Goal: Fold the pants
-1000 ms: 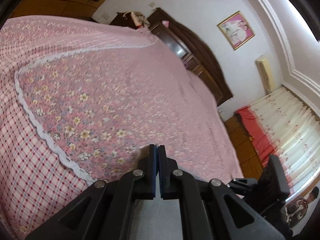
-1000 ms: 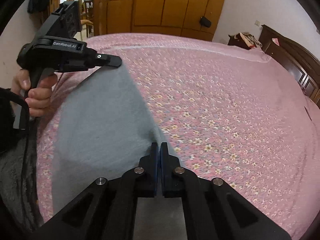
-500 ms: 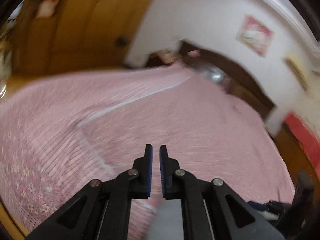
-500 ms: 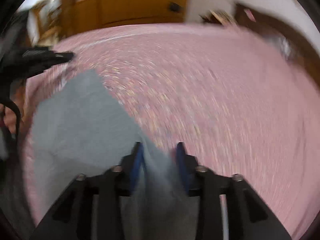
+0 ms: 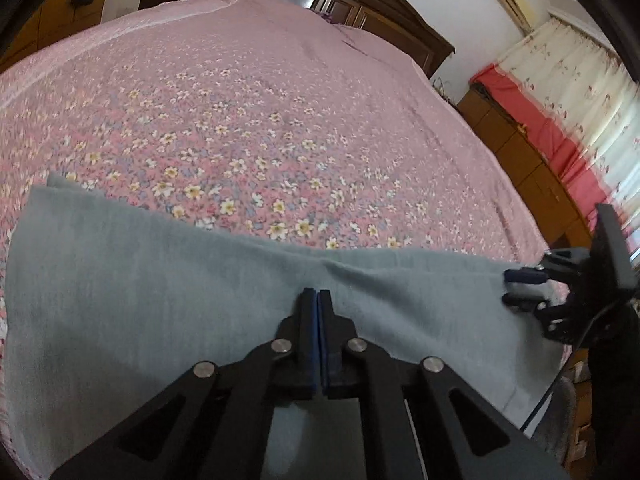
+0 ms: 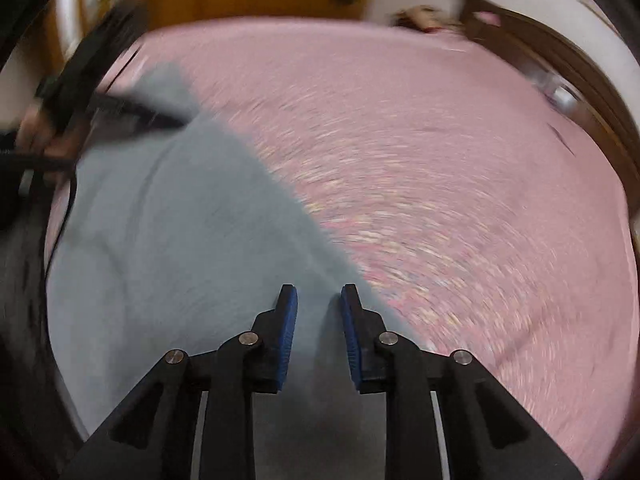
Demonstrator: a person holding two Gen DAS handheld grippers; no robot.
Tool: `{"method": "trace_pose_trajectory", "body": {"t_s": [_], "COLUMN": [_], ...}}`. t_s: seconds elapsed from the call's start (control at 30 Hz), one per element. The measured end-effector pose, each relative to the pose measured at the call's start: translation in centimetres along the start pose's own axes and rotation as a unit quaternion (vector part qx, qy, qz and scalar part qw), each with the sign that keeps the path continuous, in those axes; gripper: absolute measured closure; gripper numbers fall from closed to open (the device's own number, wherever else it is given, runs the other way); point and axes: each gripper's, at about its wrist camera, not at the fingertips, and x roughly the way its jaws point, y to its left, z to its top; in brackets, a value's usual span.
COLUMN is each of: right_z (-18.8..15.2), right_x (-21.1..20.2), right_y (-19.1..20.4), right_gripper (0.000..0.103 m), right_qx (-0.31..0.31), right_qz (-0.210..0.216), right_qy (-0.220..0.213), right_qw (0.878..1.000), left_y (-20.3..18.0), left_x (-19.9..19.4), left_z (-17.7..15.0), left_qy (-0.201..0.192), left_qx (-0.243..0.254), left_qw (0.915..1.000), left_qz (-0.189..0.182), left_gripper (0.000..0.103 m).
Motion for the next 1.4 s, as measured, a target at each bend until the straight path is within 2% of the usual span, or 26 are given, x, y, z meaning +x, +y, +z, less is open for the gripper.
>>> {"method": "trace_pose_trajectory", "body": {"t_s": [0.1, 0.13, 0.2, 0.27, 0.3, 0.5, 0.57, 0.67, 0.77, 0.8, 0.87, 0.93, 0.97, 1.0, 1.03, 1.07, 1.1, 1.2, 1.3, 1.4], "right_z": [0.9, 0.7, 0.8, 1.0, 0.8, -0.4, -0.3, 0.2, 0.3, 0.2, -0.2, -0.6, -0.6, -0.5, 0.0, 0.3, 1.1, 4.2, 7.6, 9.3], "right_x": [1.3, 1.4, 1.5, 1.2, 0.6, -1.1, -1.5, -1.6, -2.1, -2.4, -3.1, -3.0, -2.7, -2.2, -1.5, -1.1, -0.5, 0.1, 1.8, 3.4], "right_y": [0.6, 0.8, 0.5, 0.3, 0.0, -2.5, -3.0, -3.7, -4.3, -5.0, -7.1, -7.5, -7.1, -6.4, -5.7, -5.0, -4.3, -1.5, 2.2, 5.2], "right_gripper": [0.079, 0.084, 0.1, 0.1, 0.1, 0.101, 0.101, 0.101, 0.102, 0.102, 0.102, 0.102, 0.101, 0.09, 0.071, 0.064, 0.063, 0.063, 0.063, 0.064], "right_qx": [-0.065, -0.068, -0.066, -0.068, -0.064, 0.014, 0.019, 0.025, 0.042, 0.061, 0.122, 0.146, 0.142, 0.13, 0.122, 0.122, 0.123, 0.097, 0.019, -0.058], "right_qz": [0.009, 0.012, 0.004, 0.01, 0.009, 0.008, -0.003, -0.019, -0.081, -0.083, -0.056, -0.041, -0.045, -0.049, -0.047, -0.045, -0.038, -0.015, 0.001, -0.014], "right_qy": [0.031, 0.038, 0.038, 0.034, 0.019, -0.028, -0.036, -0.05, -0.063, -0.073, -0.097, -0.099, -0.092, -0.08, -0.07, -0.066, -0.069, -0.106, -0.088, -0.068], "right_qw": [0.997, 0.997, 0.997, 0.997, 0.998, 0.999, 0.999, 0.998, 0.994, 0.992, 0.986, 0.983, 0.985, 0.987, 0.989, 0.989, 0.989, 0.989, 0.996, 0.996], "left_y": [0.6, 1.0, 1.4, 2.3, 2.8, 4.5, 5.0, 4.6, 3.9, 3.7, 3.7, 3.3, 3.3, 3.2, 3.0, 2.9, 2.9, 2.9, 2.0, 1.4], "left_x": [-1.3, -1.7, -2.1, -2.3, -2.4, -4.4, -4.8, -4.7, -4.0, -3.7, -3.7, -3.4, -3.4, -3.3, -3.2, -3.2, -3.3, -3.5, -3.4, -3.0], "left_z": [-0.3, -0.6, -0.9, -0.7, -0.6, -1.1, -1.8, -2.0, -1.8, -1.7, -1.7, -1.7, -1.7, -1.7, -1.5, -1.4, -1.3, -1.2, -1.2, -1.3], "left_qy": [-0.014, -0.02, -0.03, -0.037, -0.04, -0.06, -0.066, -0.07, -0.072, -0.072, -0.071, -0.07, -0.068, -0.065, -0.064, -0.063, -0.062, -0.064, -0.052, -0.045], "left_qx": [0.0, 0.004, 0.004, -0.009, -0.016, -0.019, -0.011, -0.006, -0.003, -0.004, -0.004, -0.006, -0.008, -0.008, -0.008, -0.01, -0.015, -0.025, 0.01, 0.044], "left_qw": [0.9999, 0.9997, 0.9994, 0.9991, 0.9989, 0.9965, 0.9951, 0.9943, 0.9939, 0.9939, 0.9942, 0.9945, 0.9949, 0.9954, 0.9958, 0.9963, 0.9969, 0.9974, 0.998, 0.9969], "left_qz": [0.004, 0.009, 0.017, 0.017, 0.02, 0.054, 0.073, 0.08, 0.084, 0.083, 0.08, 0.077, 0.074, 0.069, 0.065, 0.058, 0.047, 0.019, 0.033, 0.047], "left_gripper": [0.1, 0.1, 0.101, 0.101, 0.101, 0.101, 0.101, 0.1, 0.1, 0.1, 0.1, 0.099, 0.097, 0.093, 0.091, 0.085, 0.078, 0.067, 0.067, 0.067]}}
